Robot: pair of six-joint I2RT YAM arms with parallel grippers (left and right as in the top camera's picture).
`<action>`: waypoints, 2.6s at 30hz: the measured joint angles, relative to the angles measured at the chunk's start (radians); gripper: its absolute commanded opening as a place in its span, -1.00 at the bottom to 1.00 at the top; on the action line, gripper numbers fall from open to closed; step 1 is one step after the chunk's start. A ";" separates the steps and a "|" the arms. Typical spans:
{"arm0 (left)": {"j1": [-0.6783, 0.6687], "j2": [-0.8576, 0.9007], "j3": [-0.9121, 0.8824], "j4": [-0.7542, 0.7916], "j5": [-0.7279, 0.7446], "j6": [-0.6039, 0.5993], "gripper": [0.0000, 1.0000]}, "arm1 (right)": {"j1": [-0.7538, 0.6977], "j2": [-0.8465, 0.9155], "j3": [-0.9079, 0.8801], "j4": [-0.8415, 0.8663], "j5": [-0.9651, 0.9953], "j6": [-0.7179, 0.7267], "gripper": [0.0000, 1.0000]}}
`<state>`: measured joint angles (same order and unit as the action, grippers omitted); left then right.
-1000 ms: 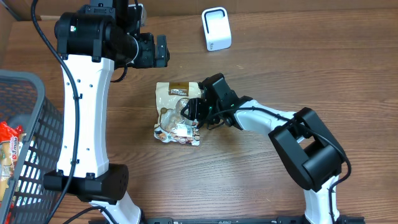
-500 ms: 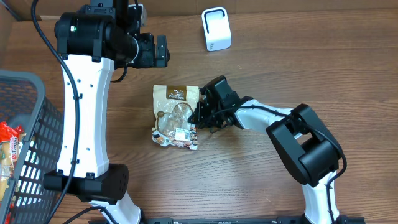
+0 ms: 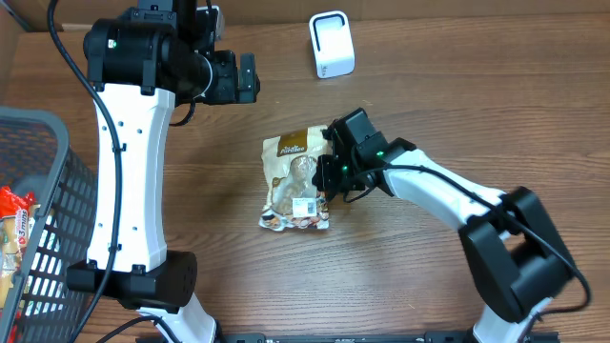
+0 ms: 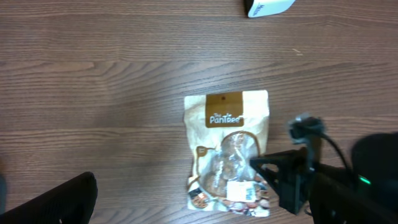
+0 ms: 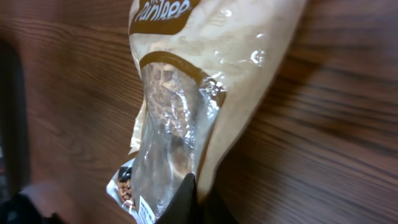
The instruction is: Scan the item barcode
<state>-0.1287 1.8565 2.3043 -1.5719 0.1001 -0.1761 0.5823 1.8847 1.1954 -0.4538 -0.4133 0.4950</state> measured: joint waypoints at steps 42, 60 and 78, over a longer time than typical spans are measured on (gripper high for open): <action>0.000 0.000 0.000 0.000 0.000 0.000 0.99 | -0.056 -0.059 -0.001 -0.085 -0.090 -0.175 -0.93; 0.000 0.000 0.000 0.000 0.000 0.000 0.99 | -0.480 -0.059 -0.002 -0.375 -0.119 -0.289 -0.90; 0.000 0.000 0.000 0.065 -0.001 0.032 0.65 | -0.625 -0.068 0.442 -0.809 0.043 -0.420 0.49</action>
<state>-0.1287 1.8565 2.3043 -1.5070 0.0994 -0.1436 -0.0425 1.8164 1.6375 -1.2633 -0.3698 0.0746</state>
